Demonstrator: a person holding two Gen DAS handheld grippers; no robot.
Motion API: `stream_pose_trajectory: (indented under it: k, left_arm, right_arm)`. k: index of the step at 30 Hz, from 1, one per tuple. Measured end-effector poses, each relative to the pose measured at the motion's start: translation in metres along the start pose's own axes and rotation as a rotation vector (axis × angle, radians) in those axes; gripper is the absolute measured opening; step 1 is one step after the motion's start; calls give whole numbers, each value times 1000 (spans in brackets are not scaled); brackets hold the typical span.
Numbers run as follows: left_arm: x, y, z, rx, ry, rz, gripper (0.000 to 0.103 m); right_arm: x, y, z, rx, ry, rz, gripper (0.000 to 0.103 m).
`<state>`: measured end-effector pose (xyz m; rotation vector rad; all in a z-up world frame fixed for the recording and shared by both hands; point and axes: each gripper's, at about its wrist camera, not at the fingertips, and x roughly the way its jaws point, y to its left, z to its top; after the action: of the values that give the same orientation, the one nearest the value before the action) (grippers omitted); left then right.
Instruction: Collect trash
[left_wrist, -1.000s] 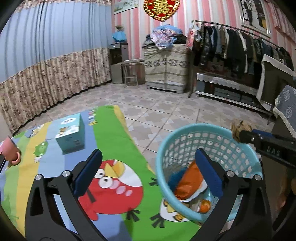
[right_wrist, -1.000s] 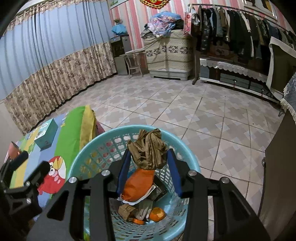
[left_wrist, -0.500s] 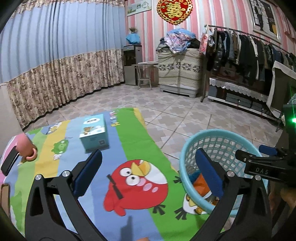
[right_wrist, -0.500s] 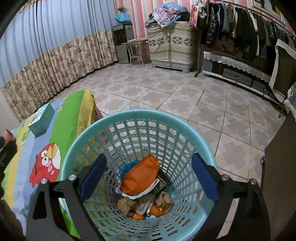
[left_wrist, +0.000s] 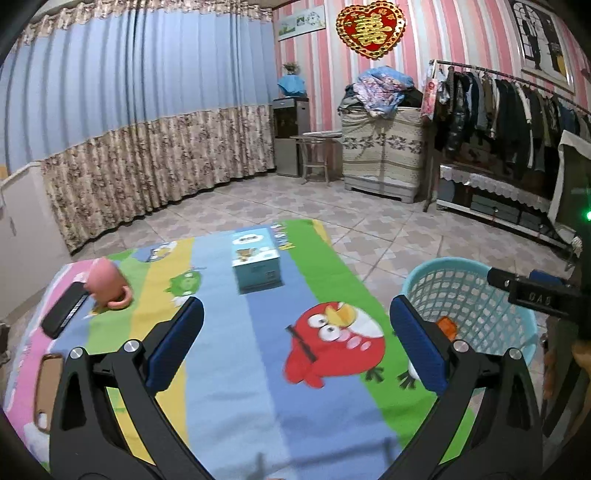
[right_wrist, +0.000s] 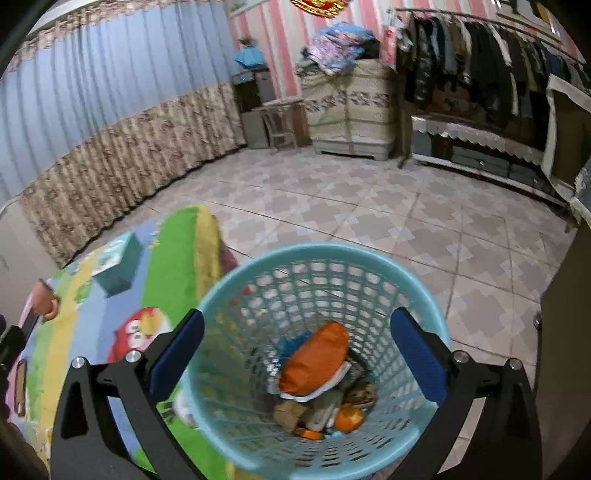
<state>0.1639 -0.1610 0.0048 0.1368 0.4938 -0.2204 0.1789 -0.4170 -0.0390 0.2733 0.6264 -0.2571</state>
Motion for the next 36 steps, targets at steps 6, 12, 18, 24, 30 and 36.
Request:
stream_pose_trajectory:
  k: [6, 12, 18, 24, 30, 36]
  left_arm:
    - [-26, 19, -11, -8, -5, 27, 98]
    - [-56, 33, -21, -2, -27, 57, 98]
    - [-85, 57, -33, -40, -26, 64, 98]
    - [-109, 81, -49, -106, -33, 91, 98]
    - [-124, 91, -63, -109, -58, 143, 98]
    - [-130, 91, -75, -98, -80, 177, 98]
  right_arm:
    - [-24, 40, -10, -108, -32, 27, 99]
    - [-57, 62, -20, -133, -80, 102, 99]
    - [-90, 73, -44, -118, -114, 155, 99]
    - [-118, 87, -75, -151, -149, 144, 99]
    - [-139, 98, -93, -180, -197, 147, 99]
    - [-149, 109, -102, -205, -226, 166, 99]
